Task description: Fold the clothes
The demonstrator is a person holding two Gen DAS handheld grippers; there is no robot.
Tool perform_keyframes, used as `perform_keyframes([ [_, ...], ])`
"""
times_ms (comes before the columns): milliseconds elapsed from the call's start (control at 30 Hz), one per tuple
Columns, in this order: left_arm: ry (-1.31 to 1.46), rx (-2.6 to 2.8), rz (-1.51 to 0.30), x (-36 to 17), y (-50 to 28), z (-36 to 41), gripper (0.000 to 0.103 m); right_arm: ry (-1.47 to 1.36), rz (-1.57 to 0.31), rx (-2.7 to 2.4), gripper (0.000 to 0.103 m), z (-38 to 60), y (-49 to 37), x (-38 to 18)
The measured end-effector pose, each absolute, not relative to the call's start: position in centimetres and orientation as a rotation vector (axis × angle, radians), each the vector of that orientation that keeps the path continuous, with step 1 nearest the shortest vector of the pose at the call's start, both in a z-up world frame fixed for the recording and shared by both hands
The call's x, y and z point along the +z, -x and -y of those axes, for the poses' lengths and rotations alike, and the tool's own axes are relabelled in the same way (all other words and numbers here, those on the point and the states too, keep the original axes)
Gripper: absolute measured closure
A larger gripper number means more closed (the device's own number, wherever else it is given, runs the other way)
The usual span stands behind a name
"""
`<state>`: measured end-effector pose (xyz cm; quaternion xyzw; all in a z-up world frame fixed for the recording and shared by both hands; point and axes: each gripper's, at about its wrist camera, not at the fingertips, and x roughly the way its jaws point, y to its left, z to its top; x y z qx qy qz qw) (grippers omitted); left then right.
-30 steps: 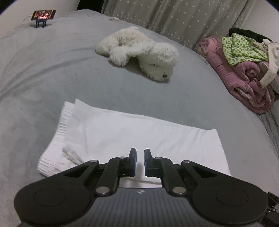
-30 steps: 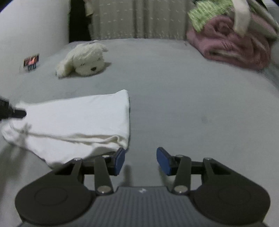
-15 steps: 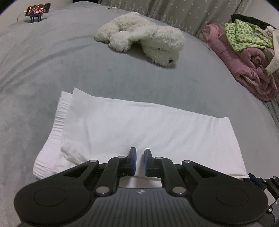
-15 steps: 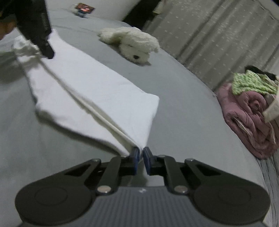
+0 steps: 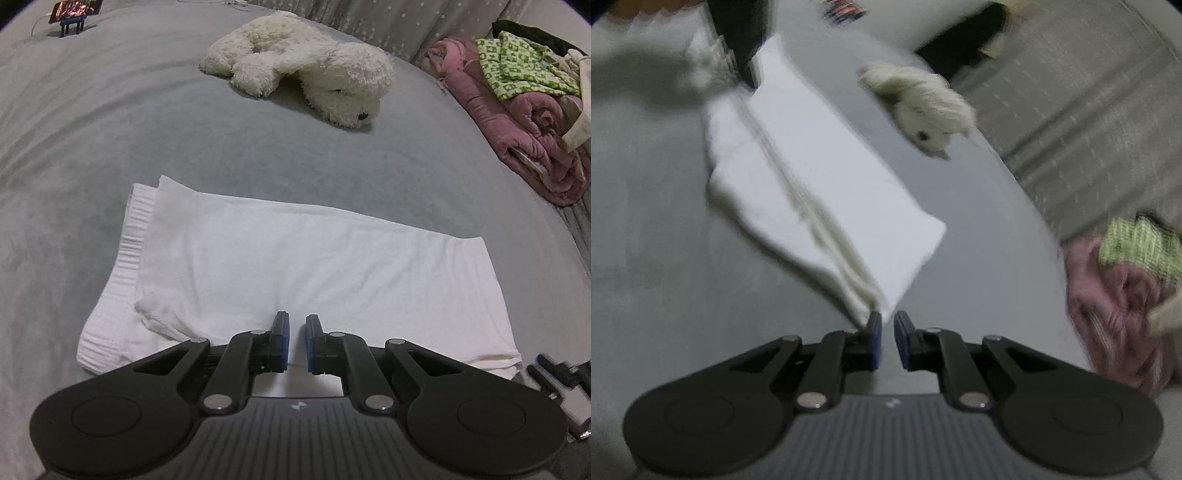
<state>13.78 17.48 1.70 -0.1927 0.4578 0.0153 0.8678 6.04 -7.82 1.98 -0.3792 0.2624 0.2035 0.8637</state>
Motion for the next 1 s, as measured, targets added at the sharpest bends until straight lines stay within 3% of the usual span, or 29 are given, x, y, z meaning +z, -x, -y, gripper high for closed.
perform_keyframes([
  [67,0.399,0.036,-0.958,1.7,-13.8,-17.4,0.095,0.597,-0.570,0.423,0.087,8.6,-7.0,4.0],
  [200,0.401,0.034,-0.955,1.5,-13.7,-17.5,0.095,0.302,-0.646,0.402,0.087,8.5,-10.7,5.1],
  [433,0.483,0.025,-0.959,1.3,-13.6,-18.6,0.095,0.191,-0.780,0.293,0.087,7.9,-13.3,2.5],
  [567,0.479,0.036,-0.964,1.4,-13.6,-18.3,0.095,0.183,-0.759,0.281,0.086,10.2,-11.1,1.8],
  [667,0.481,0.039,-0.965,1.4,-13.5,-18.2,0.095,0.134,-0.765,0.262,0.079,11.7,-10.9,1.6],
  [1000,0.471,0.043,-0.954,2.2,-13.4,-17.8,0.095,0.112,-0.771,0.240,0.078,11.9,-11.2,1.9],
])
